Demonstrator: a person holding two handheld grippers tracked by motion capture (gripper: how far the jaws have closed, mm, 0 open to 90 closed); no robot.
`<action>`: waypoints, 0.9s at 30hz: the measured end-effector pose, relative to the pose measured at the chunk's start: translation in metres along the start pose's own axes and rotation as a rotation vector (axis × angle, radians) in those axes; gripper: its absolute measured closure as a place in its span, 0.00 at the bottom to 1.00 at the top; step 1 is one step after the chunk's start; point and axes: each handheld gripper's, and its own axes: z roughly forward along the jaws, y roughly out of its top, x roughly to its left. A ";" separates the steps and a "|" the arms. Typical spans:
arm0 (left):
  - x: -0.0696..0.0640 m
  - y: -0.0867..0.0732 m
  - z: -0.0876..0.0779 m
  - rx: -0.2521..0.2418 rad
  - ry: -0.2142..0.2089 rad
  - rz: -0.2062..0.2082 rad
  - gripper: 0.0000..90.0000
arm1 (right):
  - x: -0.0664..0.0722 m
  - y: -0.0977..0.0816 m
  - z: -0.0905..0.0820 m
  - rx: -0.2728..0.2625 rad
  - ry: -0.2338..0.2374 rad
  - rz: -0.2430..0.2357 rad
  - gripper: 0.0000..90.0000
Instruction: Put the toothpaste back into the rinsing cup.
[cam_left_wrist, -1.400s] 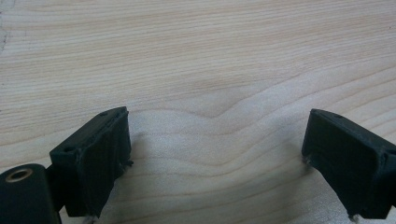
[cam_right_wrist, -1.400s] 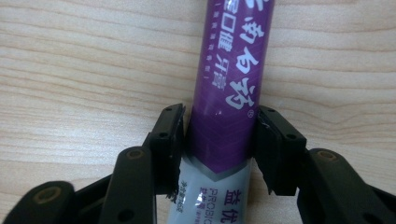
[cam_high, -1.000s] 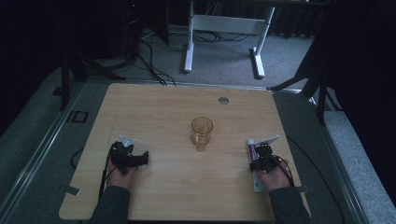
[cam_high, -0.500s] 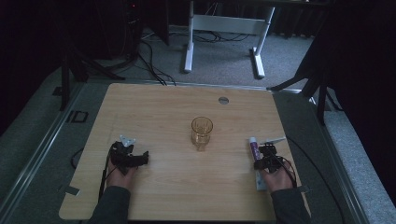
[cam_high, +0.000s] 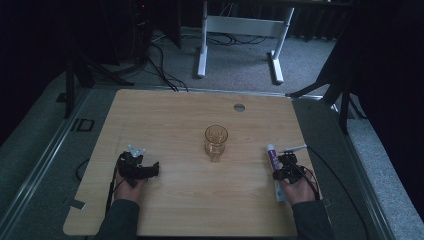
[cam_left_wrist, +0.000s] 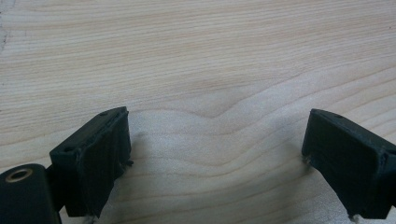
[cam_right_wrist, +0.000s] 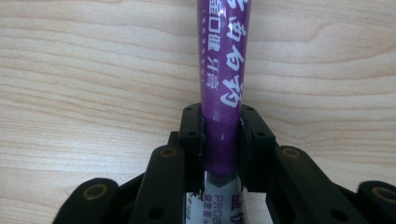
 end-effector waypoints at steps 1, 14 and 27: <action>0.000 0.000 0.000 0.000 0.000 0.000 0.09 | 0.000 0.000 -0.001 -0.002 0.001 -0.001 0.82; 0.000 0.000 0.000 0.000 0.000 0.000 0.09 | 0.000 0.003 -0.008 -0.017 0.001 -0.020 0.82; 0.000 0.000 0.000 0.000 0.000 0.000 0.09 | 0.000 0.007 -0.018 -0.030 0.000 -0.031 0.82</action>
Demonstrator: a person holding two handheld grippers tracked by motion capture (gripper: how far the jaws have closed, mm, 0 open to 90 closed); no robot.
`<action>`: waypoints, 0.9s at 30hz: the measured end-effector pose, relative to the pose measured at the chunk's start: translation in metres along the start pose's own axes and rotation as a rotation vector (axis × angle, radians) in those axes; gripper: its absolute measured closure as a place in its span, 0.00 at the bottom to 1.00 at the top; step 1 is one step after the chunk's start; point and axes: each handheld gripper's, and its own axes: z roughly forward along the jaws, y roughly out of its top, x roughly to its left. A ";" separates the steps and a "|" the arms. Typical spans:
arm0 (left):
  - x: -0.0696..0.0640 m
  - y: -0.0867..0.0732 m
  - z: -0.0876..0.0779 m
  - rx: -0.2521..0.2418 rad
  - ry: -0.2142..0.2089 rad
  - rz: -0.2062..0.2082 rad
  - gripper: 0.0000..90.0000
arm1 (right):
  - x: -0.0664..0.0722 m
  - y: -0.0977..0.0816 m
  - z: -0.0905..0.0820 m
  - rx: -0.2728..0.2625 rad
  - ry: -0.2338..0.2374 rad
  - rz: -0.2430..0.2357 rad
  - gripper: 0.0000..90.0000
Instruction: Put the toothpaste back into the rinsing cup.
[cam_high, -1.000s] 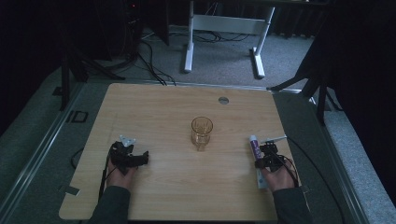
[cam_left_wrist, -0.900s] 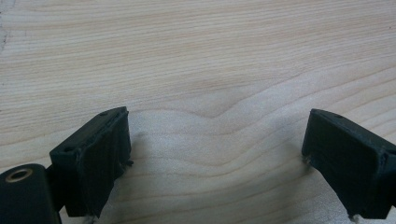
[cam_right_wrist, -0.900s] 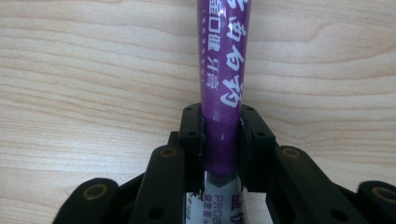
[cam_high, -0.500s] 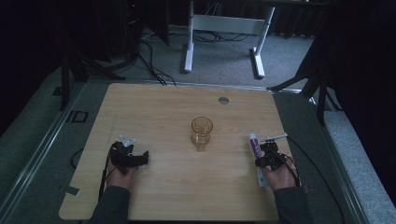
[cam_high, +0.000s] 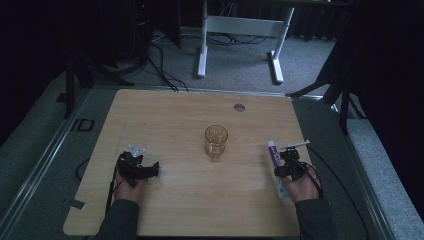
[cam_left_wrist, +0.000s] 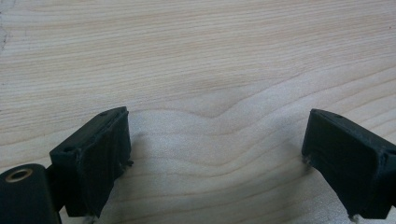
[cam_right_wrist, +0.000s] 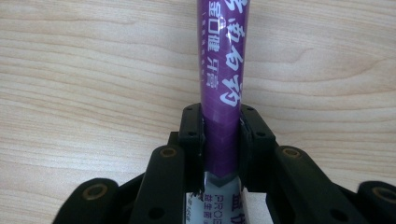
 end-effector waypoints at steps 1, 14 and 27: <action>0.000 0.000 0.000 0.000 0.000 0.000 0.09 | 0.000 0.001 -0.001 -0.001 0.000 -0.002 0.82; 0.000 0.000 0.000 0.000 0.000 0.000 0.09 | -0.002 0.011 -0.012 -0.015 -0.006 -0.030 0.82; 0.000 0.000 0.000 0.000 0.000 0.000 0.09 | -0.002 0.017 -0.018 -0.033 0.017 -0.062 0.82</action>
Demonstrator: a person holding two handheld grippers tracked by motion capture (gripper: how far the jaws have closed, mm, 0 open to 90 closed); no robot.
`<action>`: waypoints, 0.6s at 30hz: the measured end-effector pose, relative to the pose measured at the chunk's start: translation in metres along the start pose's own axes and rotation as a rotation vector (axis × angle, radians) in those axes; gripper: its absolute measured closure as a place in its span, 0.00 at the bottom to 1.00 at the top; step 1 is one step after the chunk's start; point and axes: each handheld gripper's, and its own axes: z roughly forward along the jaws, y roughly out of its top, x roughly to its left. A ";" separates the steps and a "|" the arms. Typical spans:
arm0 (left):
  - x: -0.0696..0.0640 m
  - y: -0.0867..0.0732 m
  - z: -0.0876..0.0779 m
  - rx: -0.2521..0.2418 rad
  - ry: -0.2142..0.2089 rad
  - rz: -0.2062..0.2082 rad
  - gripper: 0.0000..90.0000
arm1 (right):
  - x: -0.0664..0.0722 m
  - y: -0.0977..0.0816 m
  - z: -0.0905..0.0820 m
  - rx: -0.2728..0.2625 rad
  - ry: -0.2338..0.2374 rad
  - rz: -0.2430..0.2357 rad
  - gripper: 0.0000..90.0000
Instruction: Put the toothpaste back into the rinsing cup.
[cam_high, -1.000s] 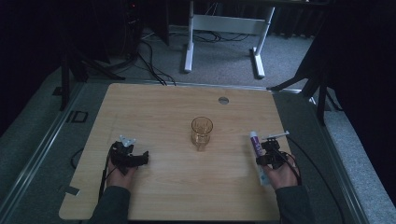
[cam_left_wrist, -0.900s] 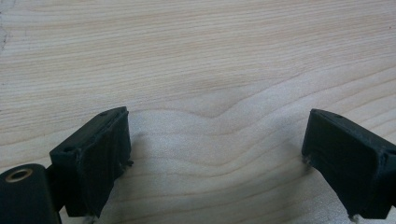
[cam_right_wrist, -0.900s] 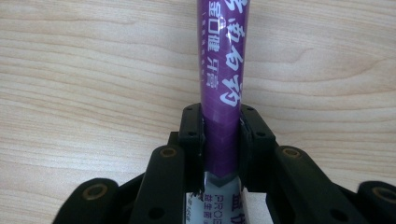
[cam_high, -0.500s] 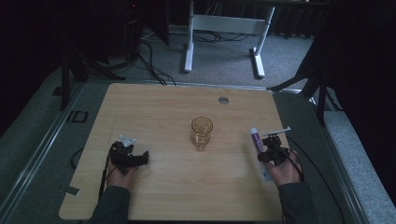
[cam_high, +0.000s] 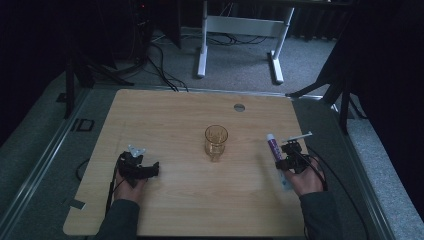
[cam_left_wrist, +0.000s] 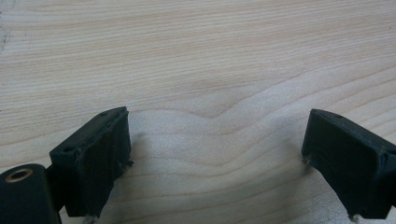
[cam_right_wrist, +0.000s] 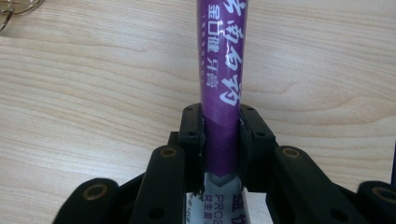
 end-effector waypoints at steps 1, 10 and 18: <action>0.000 0.000 0.000 0.000 0.000 0.000 0.09 | 0.000 0.000 0.000 0.000 0.003 -0.002 0.82; 0.000 0.000 0.000 0.000 0.000 0.000 0.09 | 0.001 0.003 -0.001 -0.010 0.019 -0.026 0.82; 0.000 0.000 0.000 0.000 0.000 0.000 0.09 | 0.001 0.005 -0.003 -0.017 0.021 -0.048 0.82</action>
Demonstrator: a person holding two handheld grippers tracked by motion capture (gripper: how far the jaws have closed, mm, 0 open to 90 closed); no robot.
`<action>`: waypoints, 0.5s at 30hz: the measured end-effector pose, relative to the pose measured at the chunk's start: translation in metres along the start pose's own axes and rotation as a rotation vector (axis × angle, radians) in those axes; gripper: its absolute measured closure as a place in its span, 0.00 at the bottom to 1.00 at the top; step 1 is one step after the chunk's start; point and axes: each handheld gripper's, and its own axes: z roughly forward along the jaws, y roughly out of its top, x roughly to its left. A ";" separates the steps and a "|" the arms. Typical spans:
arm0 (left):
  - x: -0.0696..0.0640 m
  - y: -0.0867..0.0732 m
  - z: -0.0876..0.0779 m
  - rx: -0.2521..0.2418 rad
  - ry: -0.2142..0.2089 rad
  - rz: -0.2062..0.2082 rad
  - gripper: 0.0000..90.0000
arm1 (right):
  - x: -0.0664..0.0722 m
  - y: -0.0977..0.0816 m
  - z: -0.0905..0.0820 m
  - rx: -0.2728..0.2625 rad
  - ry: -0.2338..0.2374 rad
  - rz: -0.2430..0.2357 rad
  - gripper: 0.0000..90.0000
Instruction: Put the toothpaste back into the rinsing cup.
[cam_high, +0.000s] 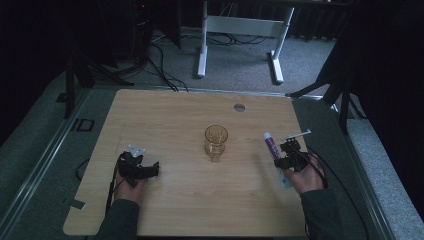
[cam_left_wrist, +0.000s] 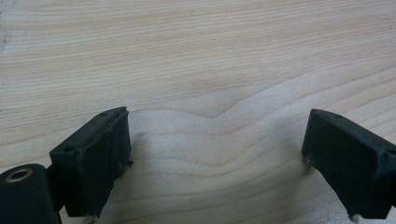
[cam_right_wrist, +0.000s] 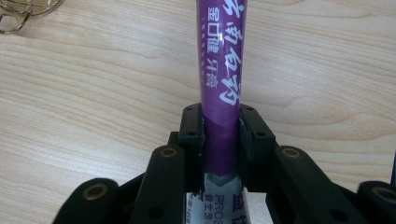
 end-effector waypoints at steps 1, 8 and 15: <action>0.000 0.000 0.000 0.000 0.000 0.000 0.09 | 0.000 0.001 0.000 -0.001 0.009 -0.003 0.82; 0.000 0.000 0.000 0.001 0.000 0.000 0.09 | 0.002 0.003 -0.001 -0.016 0.021 -0.005 0.83; 0.000 0.000 0.000 0.001 0.000 0.001 0.09 | 0.003 0.007 -0.006 -0.035 0.022 -0.014 0.83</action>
